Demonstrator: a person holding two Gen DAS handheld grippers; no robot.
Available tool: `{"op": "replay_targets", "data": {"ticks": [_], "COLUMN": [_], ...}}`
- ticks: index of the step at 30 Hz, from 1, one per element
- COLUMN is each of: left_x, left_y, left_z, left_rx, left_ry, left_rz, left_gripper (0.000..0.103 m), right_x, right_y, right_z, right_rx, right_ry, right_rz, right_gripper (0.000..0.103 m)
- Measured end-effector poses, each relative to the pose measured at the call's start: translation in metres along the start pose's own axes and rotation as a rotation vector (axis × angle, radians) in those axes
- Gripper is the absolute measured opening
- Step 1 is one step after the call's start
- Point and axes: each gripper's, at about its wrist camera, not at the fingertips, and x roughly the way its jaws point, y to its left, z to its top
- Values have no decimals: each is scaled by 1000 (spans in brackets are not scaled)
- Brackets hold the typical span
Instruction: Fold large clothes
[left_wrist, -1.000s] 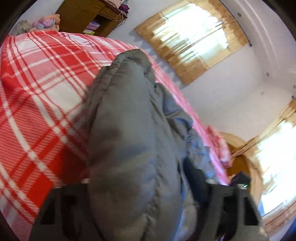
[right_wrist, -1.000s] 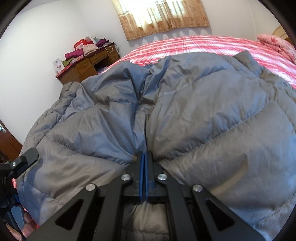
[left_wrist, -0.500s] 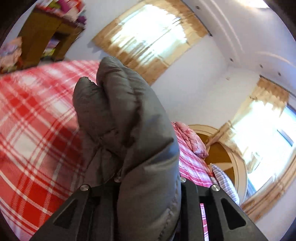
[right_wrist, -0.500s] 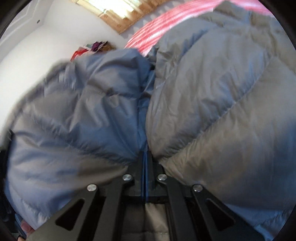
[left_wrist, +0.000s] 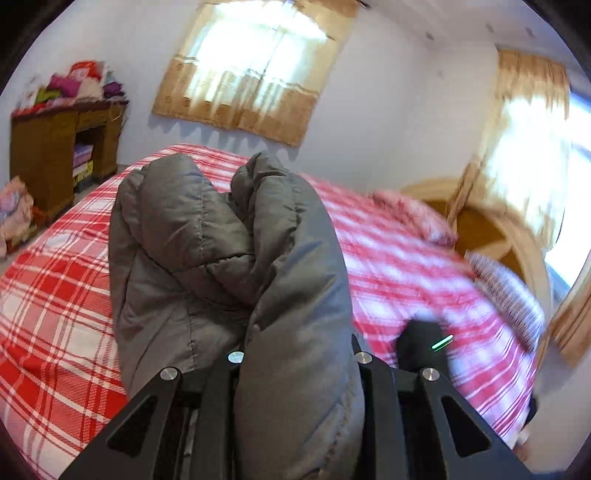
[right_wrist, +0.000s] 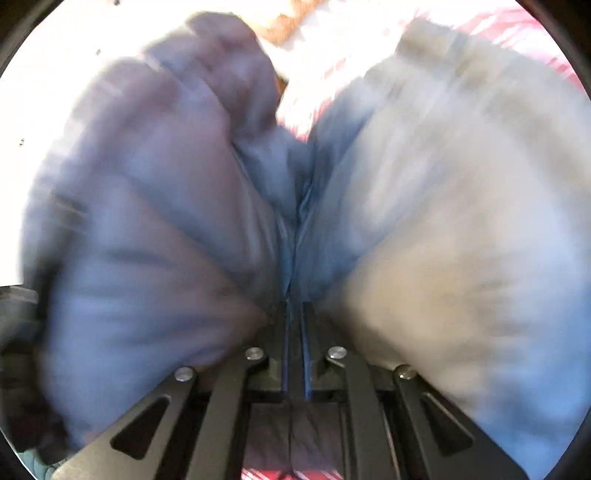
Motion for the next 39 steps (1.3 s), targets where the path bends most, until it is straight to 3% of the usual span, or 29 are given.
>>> {"op": "replay_targets", "data": {"ticks": [5, 9, 10, 13, 17, 18, 19, 20, 23, 27, 34, 39], "left_x": [40, 71, 76, 88, 97, 96, 97, 97, 100, 102, 118, 115], "left_y": [-41, -69, -77, -94, -99, -99, -98, -96, -102, -109, -123, -114], "left_z": [-25, -55, -62, -79, -93, -97, -99, -101, -106, -112, -122, -120], "left_rx": [155, 275, 317, 418, 474, 481, 476, 463, 476, 473, 505, 450], "left_ry": [91, 160, 167, 178, 186, 189, 192, 197, 204, 212, 238, 229], "left_rz": [67, 122, 136, 174, 178, 167, 152, 135, 128, 118, 65, 15], "left_gripper": [23, 23, 23, 23, 23, 23, 23, 23, 23, 23, 23, 23], "right_x": [-92, -133, -142, -144, -145, -139, -130, -121, -93, -64, -58, -67], "right_y": [-22, -31, -33, -23, -18, -16, -16, -18, -33, -54, -99, -105], "right_z": [17, 20, 24, 36, 56, 61, 66, 71, 78, 71, 61, 63], "right_rx": [-53, -70, -73, -85, -133, -153, -175, -193, -229, -274, -198, -157], "right_ry": [-164, -226, -239, -262, -250, -241, -227, -213, -139, -86, -76, -67], "right_rz": [-159, -212, -224, -245, -247, -248, -261, -282, -339, -480, -463, -421], "right_gripper": [11, 14, 20, 56, 57, 56, 49, 34, 19, 16, 7, 7]}}
